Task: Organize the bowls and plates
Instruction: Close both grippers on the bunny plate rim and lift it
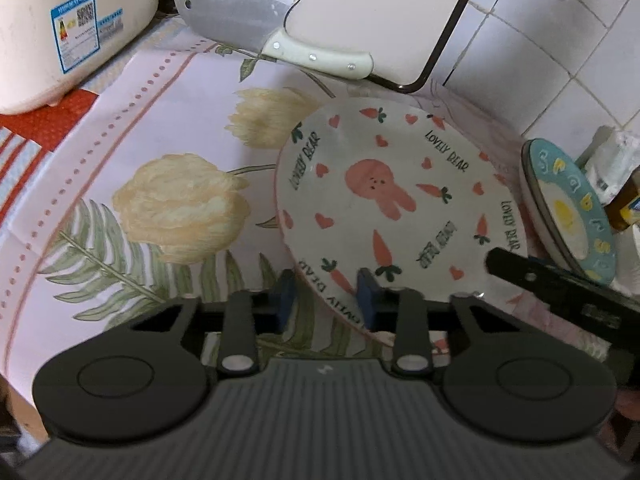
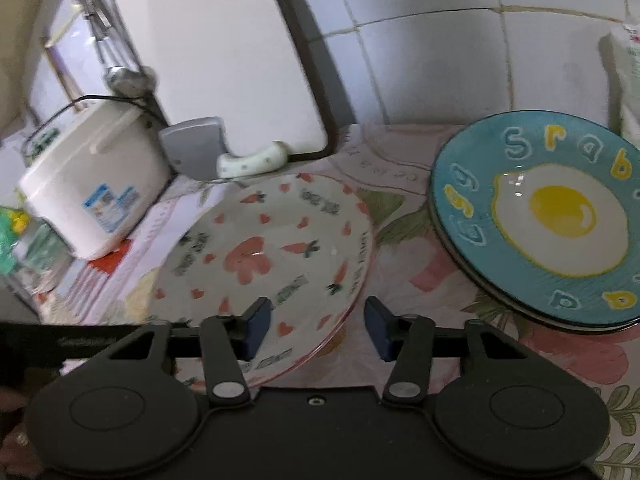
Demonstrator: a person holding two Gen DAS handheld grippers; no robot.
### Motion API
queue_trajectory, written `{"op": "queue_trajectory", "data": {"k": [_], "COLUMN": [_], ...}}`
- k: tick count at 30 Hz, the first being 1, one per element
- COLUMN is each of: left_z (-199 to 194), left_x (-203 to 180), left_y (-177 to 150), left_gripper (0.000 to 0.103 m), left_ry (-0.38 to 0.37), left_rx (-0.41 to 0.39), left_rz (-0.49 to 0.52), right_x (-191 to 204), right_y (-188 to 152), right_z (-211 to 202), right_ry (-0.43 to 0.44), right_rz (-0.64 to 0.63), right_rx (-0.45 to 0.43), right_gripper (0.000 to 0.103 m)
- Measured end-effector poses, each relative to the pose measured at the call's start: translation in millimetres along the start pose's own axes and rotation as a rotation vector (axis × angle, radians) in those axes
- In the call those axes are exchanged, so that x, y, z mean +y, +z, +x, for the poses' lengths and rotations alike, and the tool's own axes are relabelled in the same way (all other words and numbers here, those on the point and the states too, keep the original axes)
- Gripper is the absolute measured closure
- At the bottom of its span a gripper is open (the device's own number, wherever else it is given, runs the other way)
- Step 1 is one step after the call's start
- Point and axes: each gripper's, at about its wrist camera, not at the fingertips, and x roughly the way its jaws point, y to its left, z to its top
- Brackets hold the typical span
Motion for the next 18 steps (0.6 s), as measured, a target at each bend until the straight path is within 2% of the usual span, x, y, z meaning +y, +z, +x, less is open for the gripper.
{"op": "queue_trajectory", "data": {"k": [2,3,8,12,15,18], "left_z": [1,2,2,3,1,-5], "left_x": [1,1,2,1,-1,2], "left_y": [1,1,0,0,0,0], "left_gripper": [0.080,0.080,0.080,0.080,0.078,0.078], "left_ry": [0.000,-0.001,-0.001,0.009,0.030,0.011], "left_rx": [-0.002,-0.004,-0.018,-0.020,-0.031,-0.015], "left_rz": [-0.029,-0.039,-0.056,-0.063,-0.057,-0.074], "right_x": [-3,-4,-9,-7,4,7], "right_y": [0,-1,-1,5,6,8], "right_z": [6,8,13,16,11,1], "right_ry": [-0.016,-0.023,-0.005,-0.013,-0.038,-0.020], "right_rz": [0.021,0.026,0.051,0.054,0.009,-0.014], "right_rx": [0.009,0.006,0.001,0.034,0.027,0.029], "right_gripper": [0.080,0.084,0.083,0.083,0.083,0.082]}}
